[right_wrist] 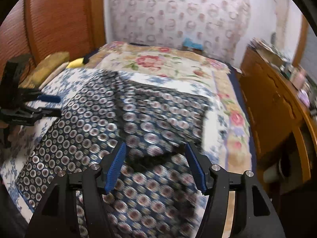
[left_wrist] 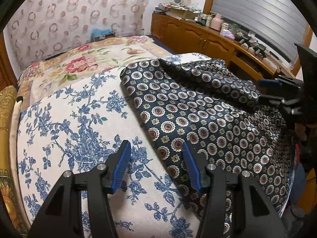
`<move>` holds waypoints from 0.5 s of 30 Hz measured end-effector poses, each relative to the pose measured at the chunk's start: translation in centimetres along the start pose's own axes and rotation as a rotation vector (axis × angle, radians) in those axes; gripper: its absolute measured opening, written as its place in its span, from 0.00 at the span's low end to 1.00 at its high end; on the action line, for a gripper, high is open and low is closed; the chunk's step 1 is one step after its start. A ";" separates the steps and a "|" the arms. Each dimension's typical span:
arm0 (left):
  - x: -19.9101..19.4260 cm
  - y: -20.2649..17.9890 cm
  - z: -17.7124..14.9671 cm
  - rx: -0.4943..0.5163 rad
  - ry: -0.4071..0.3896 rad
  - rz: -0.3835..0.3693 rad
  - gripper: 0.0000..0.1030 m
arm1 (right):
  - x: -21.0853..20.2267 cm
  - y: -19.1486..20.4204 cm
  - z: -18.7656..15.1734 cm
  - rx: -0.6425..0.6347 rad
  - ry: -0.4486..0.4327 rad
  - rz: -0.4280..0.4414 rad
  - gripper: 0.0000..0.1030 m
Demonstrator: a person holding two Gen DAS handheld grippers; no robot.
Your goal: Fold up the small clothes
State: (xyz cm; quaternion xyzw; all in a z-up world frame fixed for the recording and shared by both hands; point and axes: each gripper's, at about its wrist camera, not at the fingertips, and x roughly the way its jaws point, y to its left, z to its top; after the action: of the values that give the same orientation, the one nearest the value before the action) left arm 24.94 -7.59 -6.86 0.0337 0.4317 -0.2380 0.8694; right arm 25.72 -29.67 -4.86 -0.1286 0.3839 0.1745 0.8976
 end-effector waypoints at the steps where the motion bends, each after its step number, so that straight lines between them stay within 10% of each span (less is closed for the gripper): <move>1: 0.2 0.0 0.0 -0.001 0.005 0.003 0.51 | 0.6 0.6 0.2 -0.022 0.008 0.005 0.62; 7: 0.9 -0.2 -0.4 -0.007 0.024 0.009 0.51 | 5.5 3.2 0.2 -0.222 0.112 -0.070 0.60; 12: 0.8 -0.2 -0.7 -0.021 0.025 0.011 0.51 | 7.3 -0.8 2.0 -0.204 0.116 -0.072 0.11; 15: 0.7 -0.3 -0.9 -0.025 0.024 0.013 0.51 | 7.7 -3.5 3.5 -0.163 0.102 -0.046 0.06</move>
State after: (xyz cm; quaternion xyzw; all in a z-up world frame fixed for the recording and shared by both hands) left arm 24.51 -7.91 -7.92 0.0284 0.4447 -0.2267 0.8660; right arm 34.41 -29.92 -7.83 -0.2184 0.4106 0.1778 0.8672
